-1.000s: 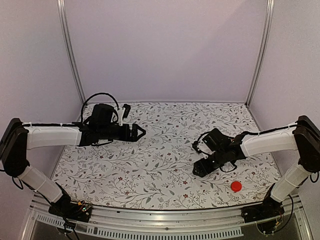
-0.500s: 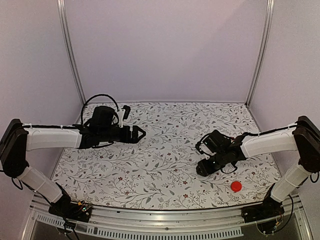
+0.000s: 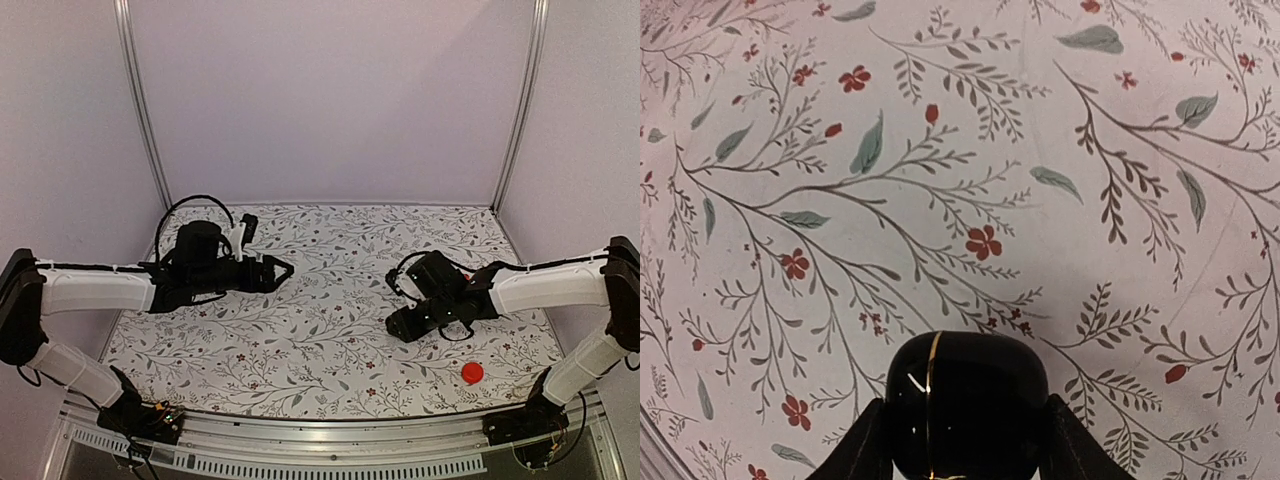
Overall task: Insert the wireless bluetooth earbuds into the charging case
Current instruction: Pick up the charging case from the center of the board, then pass from the right arm to the left
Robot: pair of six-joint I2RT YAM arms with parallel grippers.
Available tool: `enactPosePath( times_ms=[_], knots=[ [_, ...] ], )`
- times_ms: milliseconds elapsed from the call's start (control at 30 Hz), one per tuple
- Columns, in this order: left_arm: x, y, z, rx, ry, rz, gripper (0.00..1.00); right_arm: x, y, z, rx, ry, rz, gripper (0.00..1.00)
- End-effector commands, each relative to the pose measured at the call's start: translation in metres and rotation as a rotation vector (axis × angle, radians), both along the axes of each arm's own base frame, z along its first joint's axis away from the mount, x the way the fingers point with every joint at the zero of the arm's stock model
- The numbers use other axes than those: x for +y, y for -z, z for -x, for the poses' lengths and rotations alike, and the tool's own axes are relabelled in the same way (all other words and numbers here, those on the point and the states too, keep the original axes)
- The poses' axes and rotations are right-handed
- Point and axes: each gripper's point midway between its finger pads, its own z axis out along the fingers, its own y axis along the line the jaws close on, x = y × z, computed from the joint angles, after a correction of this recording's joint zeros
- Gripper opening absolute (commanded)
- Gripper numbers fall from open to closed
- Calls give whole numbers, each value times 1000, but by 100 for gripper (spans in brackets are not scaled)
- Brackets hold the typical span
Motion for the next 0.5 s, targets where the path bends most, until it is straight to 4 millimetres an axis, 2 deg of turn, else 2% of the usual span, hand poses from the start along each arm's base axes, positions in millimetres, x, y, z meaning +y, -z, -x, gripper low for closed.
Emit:
enactPosePath(
  times_ms=[0,167,300,467],
  knots=[
    [-27,-26,26,-3,133,170,93,41,-85,-31,-256,-81,-194,41],
    [-51,-40,39,36,226,239,82,64,-128,-33,-378,-180,-264,42],
    [-74,-51,52,64,294,285,73,74,-148,-27,-447,-236,-291,42],
    [-101,-47,63,108,352,290,66,83,-165,-14,-512,-303,-303,42]
  ],
)
